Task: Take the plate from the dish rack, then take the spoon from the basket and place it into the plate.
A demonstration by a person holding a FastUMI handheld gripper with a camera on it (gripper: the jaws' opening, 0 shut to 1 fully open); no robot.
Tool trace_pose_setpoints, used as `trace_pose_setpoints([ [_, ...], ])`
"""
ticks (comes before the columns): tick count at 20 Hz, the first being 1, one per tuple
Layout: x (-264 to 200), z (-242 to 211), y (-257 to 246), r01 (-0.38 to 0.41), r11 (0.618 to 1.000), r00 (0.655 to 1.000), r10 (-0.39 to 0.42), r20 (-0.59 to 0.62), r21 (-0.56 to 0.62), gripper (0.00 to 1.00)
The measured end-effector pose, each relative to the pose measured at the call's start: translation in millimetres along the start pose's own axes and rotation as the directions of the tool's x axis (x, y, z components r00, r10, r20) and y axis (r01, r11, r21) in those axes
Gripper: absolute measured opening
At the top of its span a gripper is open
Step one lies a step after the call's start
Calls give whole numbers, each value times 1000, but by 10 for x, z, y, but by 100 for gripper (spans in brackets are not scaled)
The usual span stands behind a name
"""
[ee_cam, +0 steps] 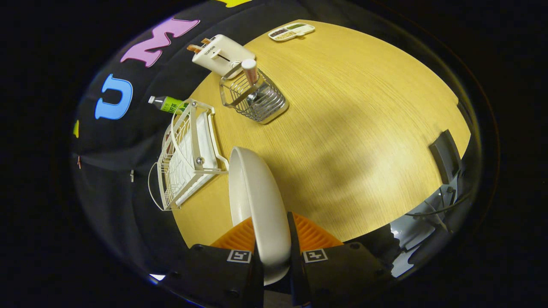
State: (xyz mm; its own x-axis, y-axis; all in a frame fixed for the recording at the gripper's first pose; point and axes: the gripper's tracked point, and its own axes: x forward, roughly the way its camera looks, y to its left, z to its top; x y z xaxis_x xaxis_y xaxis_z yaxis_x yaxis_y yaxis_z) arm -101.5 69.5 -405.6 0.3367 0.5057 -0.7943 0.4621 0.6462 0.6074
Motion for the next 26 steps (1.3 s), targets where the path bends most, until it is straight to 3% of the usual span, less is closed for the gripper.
trace_pose_setpoints([
  [8, 183, 104, -110, 2, 998, 1000, -4, 30, 57, 32],
  [10, 172, 73, -146, 6, 998, 999, -8, 39, 61, 38],
  [12, 175, 102, -167, 2, 997, 999, -6, 46, 74, 38],
  [13, 175, 94, -205, 12, 997, 999, -15, 46, 75, 44],
  [15, 146, 132, -189, -7, 997, 998, 2, 61, 83, 60],
  [21, -161, 483, 115, -103, 995, 973, 98, 208, 13, 60],
  [24, -389, 819, 337, -189, 981, 943, 173, 283, 32, 60],
  [26, -472, 1071, 366, -201, 979, 930, 176, 323, 45, 60],
])
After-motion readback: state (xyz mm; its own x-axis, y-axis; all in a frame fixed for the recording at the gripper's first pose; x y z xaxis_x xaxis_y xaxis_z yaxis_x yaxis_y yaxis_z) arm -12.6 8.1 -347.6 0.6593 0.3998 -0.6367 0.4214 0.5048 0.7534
